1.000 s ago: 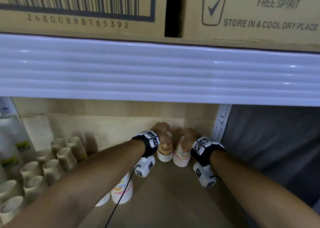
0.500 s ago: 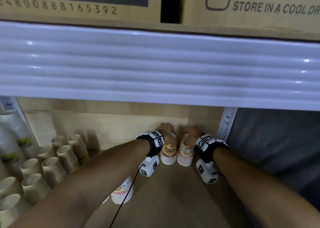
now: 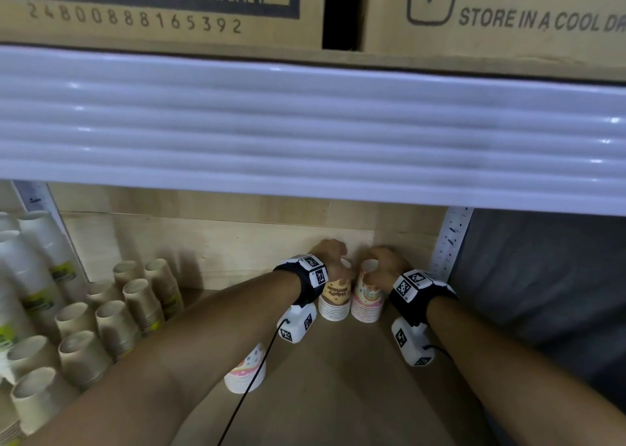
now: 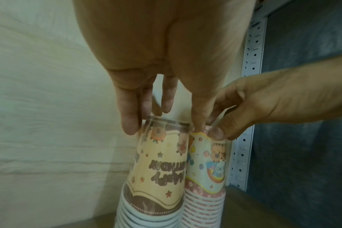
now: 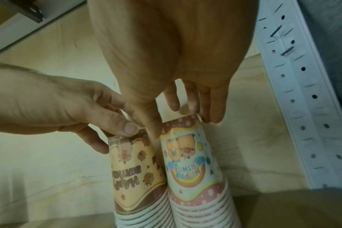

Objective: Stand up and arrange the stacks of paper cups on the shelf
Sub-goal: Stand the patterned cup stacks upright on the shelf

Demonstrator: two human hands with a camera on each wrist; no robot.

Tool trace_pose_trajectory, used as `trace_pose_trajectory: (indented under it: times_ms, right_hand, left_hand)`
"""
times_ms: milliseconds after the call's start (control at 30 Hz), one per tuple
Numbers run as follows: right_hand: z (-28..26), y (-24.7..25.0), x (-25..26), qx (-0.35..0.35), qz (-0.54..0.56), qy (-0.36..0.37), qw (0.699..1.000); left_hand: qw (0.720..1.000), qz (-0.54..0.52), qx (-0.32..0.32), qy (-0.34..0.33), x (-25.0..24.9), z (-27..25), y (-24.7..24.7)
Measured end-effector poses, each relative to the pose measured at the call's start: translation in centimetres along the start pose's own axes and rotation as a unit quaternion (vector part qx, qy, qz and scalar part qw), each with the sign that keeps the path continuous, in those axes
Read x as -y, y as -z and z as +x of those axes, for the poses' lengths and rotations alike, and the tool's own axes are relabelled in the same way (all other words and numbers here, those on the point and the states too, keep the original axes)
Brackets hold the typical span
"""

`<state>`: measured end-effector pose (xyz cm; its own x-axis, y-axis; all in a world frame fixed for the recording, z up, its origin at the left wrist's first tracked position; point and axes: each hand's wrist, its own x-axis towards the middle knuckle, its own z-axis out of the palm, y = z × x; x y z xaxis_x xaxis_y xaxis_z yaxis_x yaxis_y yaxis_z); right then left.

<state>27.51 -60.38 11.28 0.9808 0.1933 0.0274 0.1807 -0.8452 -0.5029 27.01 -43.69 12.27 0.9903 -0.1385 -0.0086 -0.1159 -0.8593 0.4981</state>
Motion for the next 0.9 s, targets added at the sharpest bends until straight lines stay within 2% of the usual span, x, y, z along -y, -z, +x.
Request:
trace_pose_trajectory:
  times_ms: [200,400,533,700,900]
  right_hand:
    - [-0.3,1.2,1.2,-0.035,-0.031,-0.003,0.999]
    - [-2.5,2.0,6.6,-0.02,-0.028,-0.003,0.999]
    - [-3.6,0.9,10.1,0.012,-0.045,0.012,0.999]
    - [-5.2,-2.0,15.1,0.051,-0.074,0.084,0.992]
    - [-6.9,-5.1,18.9,0.108,-0.105,0.094,0.984]
  left_hand:
    - [1.0,0.022,0.006,0.002,-0.4,-1.9,2.9]
    - [0.996,0.092,0.005,0.02,0.2,-4.9,6.9]
    - [0.993,0.108,0.019,0.034,1.2,-7.7,9.6]
    - [0.986,0.141,0.052,0.072,3.8,-11.2,11.5]
    - [0.974,0.169,0.09,0.124,8.3,-14.7,12.1]
